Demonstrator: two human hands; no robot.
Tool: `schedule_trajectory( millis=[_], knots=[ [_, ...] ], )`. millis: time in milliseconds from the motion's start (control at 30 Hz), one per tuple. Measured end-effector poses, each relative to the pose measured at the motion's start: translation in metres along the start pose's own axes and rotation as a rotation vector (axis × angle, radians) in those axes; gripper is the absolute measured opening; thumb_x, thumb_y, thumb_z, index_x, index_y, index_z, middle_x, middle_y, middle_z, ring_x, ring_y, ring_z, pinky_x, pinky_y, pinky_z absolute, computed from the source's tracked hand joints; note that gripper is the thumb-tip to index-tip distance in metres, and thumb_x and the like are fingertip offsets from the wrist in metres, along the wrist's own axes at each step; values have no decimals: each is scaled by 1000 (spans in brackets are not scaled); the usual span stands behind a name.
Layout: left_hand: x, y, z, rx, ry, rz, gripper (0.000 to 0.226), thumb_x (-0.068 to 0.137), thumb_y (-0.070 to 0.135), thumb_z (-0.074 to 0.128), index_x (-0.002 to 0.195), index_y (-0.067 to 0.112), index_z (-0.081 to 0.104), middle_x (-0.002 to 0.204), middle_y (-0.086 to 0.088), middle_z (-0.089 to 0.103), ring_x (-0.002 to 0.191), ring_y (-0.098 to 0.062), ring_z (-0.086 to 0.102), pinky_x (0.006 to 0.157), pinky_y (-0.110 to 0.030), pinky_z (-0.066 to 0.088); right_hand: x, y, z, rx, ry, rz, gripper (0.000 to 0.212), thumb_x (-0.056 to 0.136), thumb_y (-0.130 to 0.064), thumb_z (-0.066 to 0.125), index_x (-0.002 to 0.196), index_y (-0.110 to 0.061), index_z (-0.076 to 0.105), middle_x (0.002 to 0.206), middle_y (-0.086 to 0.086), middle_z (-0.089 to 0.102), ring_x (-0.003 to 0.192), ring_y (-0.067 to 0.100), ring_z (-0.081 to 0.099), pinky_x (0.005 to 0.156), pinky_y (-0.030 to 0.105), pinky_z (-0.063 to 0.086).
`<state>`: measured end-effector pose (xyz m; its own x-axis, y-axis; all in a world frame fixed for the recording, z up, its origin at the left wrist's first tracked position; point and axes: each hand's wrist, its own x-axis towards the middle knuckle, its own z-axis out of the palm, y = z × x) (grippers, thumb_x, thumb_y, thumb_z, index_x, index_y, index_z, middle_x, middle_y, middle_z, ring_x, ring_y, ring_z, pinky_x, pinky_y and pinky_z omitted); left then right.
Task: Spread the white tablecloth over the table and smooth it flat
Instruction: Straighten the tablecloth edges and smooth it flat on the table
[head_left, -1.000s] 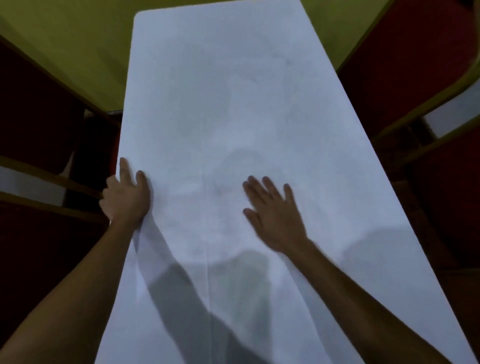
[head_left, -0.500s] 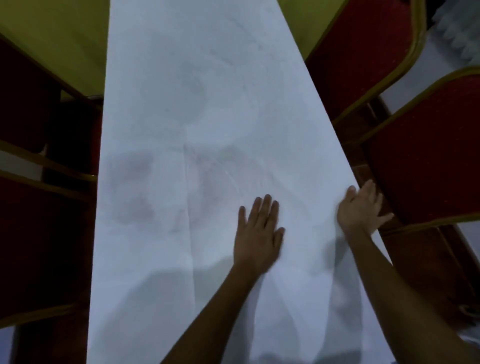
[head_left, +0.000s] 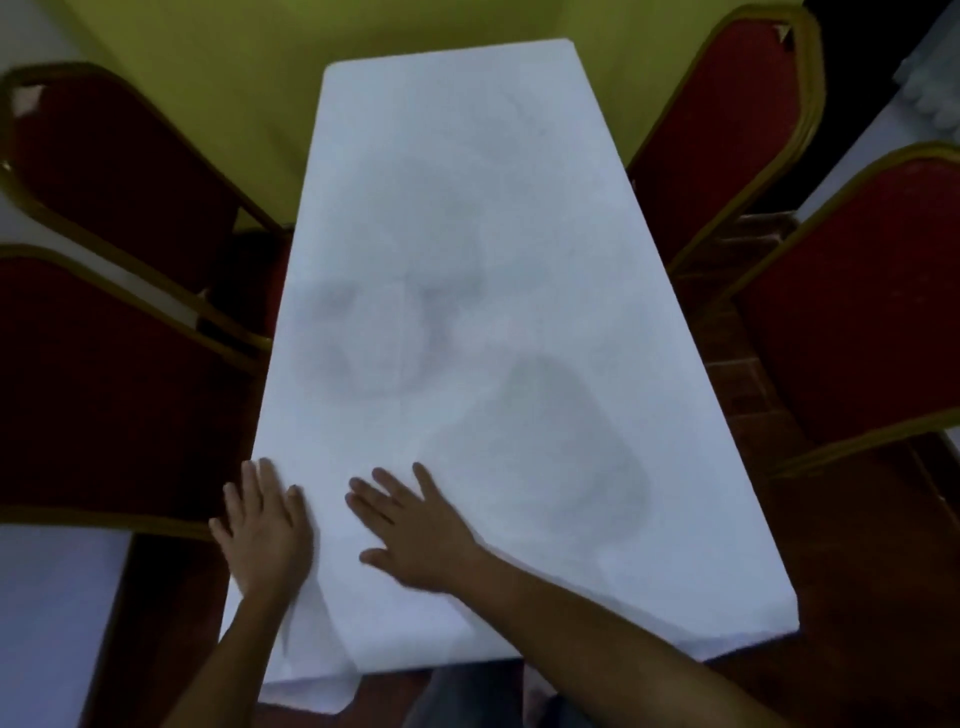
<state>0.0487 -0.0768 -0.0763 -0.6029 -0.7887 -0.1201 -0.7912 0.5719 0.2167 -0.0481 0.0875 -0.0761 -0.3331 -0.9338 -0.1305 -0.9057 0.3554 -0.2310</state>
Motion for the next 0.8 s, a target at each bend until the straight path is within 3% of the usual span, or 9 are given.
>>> schedule_trajectory(
  millis=[100, 200, 300, 433, 500, 567, 667, 800],
  knots=[
    [-23, 9, 4, -60, 12, -207, 59, 103, 37, 23, 152, 7, 14, 161, -16, 13, 149, -36, 6, 116, -60, 3, -32, 20, 2, -8, 36, 134, 62, 90, -50, 27, 142, -22, 46, 149, -6, 44, 139, 17, 41, 109, 54, 33],
    [-48, 29, 11, -34, 17, -154, 62, 103, 35, 26, 151, -1, 13, 160, -20, 10, 149, -37, 5, 117, -59, 3, -67, 53, -8, 56, 92, 323, 60, 89, -48, 29, 138, -21, 52, 145, -5, 50, 134, 19, 48, 104, 54, 42],
    [-86, 71, 22, -54, -34, 85, 70, 96, 45, 17, 150, 0, 21, 159, -20, 17, 148, -37, 14, 116, -58, 8, -119, 89, -9, 71, 142, 495, 61, 93, -46, 25, 146, -18, 39, 154, -3, 37, 142, 22, 35, 113, 54, 27],
    [-140, 142, 43, -41, -107, 443, 72, 100, 48, 8, 140, 0, 44, 147, -21, 43, 134, -39, 44, 113, -54, 26, -188, 123, -8, 78, 185, 705, 68, 93, -50, 10, 153, -21, 22, 161, -5, 19, 149, 21, 17, 117, 52, 13],
    [-161, 172, 52, -17, -135, 639, 70, 100, 47, 7, 141, 3, 44, 148, -16, 44, 134, -35, 45, 112, -47, 16, -218, 134, -7, 80, 215, 778, 71, 91, -52, 4, 154, -21, 18, 162, -6, 14, 150, 21, 13, 117, 53, 11],
    [-172, 187, 59, 21, -207, 767, 70, 99, 50, 5, 146, 6, 35, 155, -8, 31, 140, -31, 37, 113, -42, 5, -241, 144, -3, 83, 241, 857, 72, 91, -52, 3, 154, -21, 16, 162, -5, 14, 150, 22, 13, 116, 56, 12],
    [-172, 172, 62, 82, -215, 816, 70, 98, 53, 5, 149, 13, 30, 157, 0, 25, 143, -25, 32, 115, -36, -7, -256, 142, -1, 88, 247, 997, 63, 98, -48, 12, 154, -20, 13, 162, -4, 12, 150, 21, 11, 115, 59, 12],
    [-151, 118, 49, 80, -170, 694, 59, 99, 48, 23, 145, 17, 39, 151, 1, 41, 138, -21, 42, 114, -37, 7, -248, 128, 0, 130, 261, 1145, 60, 101, -42, 22, 155, -18, 8, 163, -4, 6, 151, 22, 4, 114, 61, 8]
  ],
)
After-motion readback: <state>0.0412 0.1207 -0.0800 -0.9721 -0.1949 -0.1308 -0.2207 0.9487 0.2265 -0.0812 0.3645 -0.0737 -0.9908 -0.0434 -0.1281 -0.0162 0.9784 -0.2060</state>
